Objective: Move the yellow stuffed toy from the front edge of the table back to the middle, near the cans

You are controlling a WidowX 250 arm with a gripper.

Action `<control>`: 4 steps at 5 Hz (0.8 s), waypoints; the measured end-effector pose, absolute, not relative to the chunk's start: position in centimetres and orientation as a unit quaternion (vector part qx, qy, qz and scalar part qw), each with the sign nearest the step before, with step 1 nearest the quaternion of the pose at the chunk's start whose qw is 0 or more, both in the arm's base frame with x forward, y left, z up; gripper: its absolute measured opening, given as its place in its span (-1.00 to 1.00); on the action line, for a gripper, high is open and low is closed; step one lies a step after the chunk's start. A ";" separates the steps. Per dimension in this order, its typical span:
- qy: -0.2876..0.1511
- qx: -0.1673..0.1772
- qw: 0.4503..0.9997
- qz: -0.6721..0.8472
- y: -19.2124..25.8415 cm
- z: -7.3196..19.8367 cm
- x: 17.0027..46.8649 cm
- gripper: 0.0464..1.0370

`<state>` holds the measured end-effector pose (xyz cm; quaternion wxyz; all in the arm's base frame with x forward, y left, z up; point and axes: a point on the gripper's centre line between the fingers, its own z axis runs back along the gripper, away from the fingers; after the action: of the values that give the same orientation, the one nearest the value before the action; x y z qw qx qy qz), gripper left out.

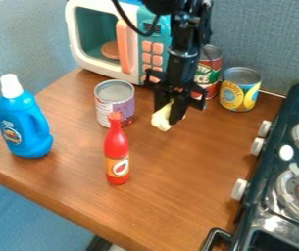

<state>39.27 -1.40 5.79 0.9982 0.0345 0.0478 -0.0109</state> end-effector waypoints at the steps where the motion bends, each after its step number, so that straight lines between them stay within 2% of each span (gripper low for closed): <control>1: 0.065 0.024 0.998 -0.003 -1.4 4.5 40.3 -0.39; 2: 0.081 0.016 0.997 0.000 -1.7 2.8 40.1 -0.39; 3: 0.067 0.003 0.998 0.008 -2.2 2.1 40.5 -0.31; 4: 0.065 0.002 0.998 0.007 -2.2 2.0 40.4 0.31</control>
<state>40.45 -2.18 2.01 0.9978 0.0016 0.0652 0.0069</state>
